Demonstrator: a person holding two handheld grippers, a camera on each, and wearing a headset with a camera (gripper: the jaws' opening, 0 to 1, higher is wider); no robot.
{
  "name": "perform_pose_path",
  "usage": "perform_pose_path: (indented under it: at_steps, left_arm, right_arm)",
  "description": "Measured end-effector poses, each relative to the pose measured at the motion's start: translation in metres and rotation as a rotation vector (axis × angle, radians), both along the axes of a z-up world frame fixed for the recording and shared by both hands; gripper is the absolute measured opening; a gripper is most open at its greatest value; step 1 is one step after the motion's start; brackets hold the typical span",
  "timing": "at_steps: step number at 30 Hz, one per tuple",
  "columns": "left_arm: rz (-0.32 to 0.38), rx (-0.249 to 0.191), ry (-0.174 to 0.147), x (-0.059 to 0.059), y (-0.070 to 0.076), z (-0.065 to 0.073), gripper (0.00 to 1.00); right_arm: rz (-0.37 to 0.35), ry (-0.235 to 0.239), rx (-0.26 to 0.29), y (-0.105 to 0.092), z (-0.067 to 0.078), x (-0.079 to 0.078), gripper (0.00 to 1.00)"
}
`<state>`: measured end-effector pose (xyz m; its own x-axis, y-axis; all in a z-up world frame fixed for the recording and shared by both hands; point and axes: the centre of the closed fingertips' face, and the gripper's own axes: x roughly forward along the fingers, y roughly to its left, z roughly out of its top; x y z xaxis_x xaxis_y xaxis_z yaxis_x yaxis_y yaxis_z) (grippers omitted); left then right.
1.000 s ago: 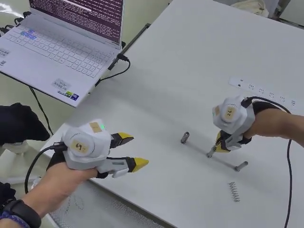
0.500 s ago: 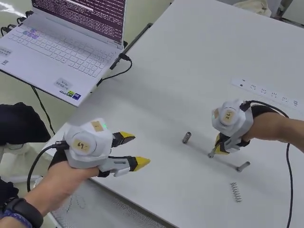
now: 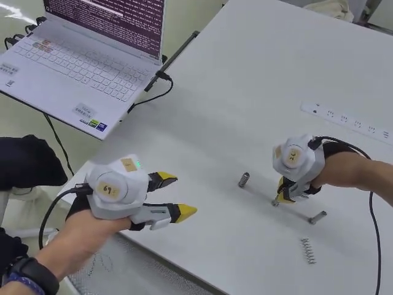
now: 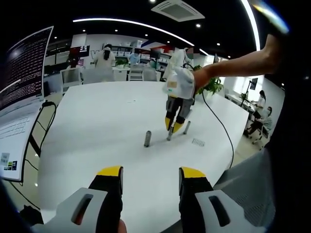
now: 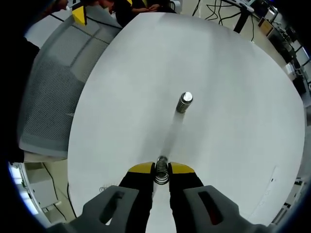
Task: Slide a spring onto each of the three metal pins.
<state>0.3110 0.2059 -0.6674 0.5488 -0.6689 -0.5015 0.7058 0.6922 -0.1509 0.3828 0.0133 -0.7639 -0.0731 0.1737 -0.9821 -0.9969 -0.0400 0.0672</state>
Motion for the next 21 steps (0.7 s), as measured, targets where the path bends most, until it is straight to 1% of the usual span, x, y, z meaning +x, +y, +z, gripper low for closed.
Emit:
perform_pose_path:
  at_steps: [13, 21]
  left_arm:
    - [0.003, 0.004, 0.003, 0.001, 0.000, 0.000, 0.40]
    - [0.005, 0.008, 0.004, 0.001, 0.002, 0.000, 0.40]
  right_arm:
    - [-0.011, 0.004, -0.001, -0.001, -0.010, 0.001, 0.09]
    - [-0.012, 0.006, -0.003, -0.001, -0.012, 0.000, 0.09]
